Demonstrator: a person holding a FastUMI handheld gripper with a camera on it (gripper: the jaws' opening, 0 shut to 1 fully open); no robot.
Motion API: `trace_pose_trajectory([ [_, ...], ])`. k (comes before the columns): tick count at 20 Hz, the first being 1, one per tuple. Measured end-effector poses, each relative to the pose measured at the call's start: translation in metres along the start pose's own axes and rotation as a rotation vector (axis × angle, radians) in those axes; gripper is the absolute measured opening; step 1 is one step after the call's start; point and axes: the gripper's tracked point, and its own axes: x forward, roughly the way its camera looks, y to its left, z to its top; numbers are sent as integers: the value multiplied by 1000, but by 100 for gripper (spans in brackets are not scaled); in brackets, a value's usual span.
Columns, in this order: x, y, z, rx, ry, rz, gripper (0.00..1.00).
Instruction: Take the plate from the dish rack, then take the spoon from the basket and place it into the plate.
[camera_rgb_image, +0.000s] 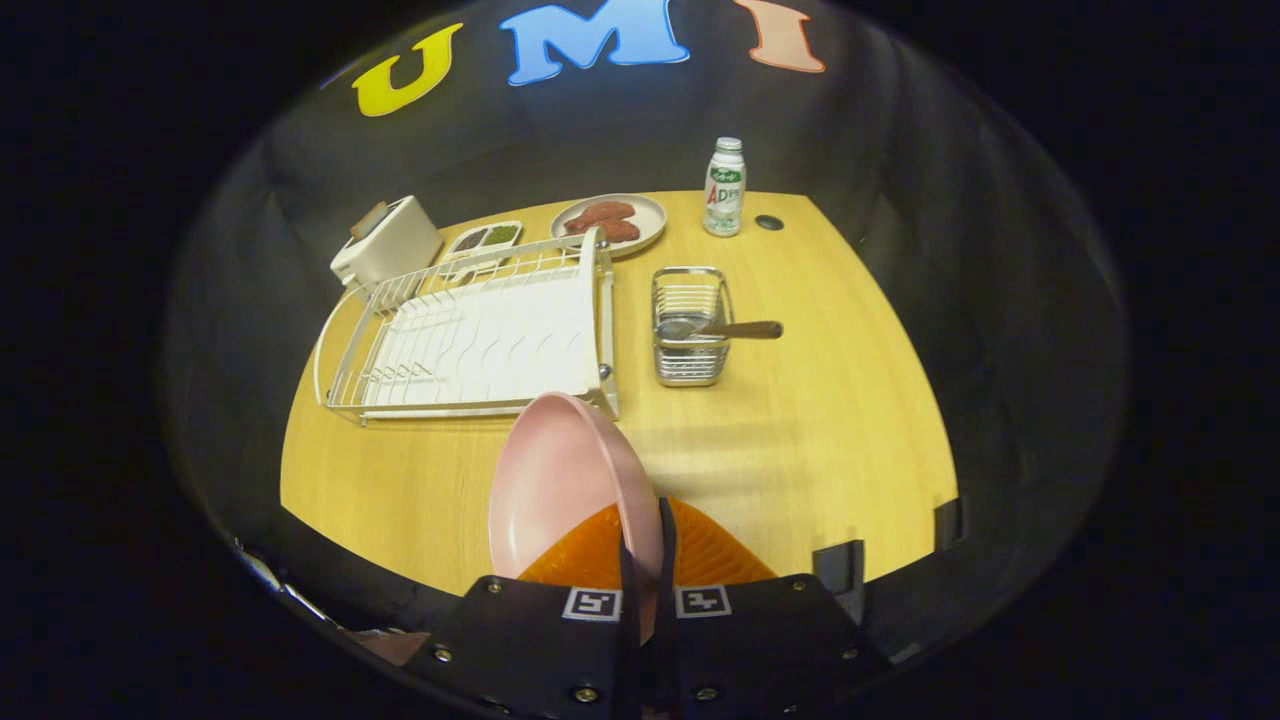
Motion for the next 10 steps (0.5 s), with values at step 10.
trace_pose_trajectory([
  [10,62,43,-21,82,58,225,5],
])
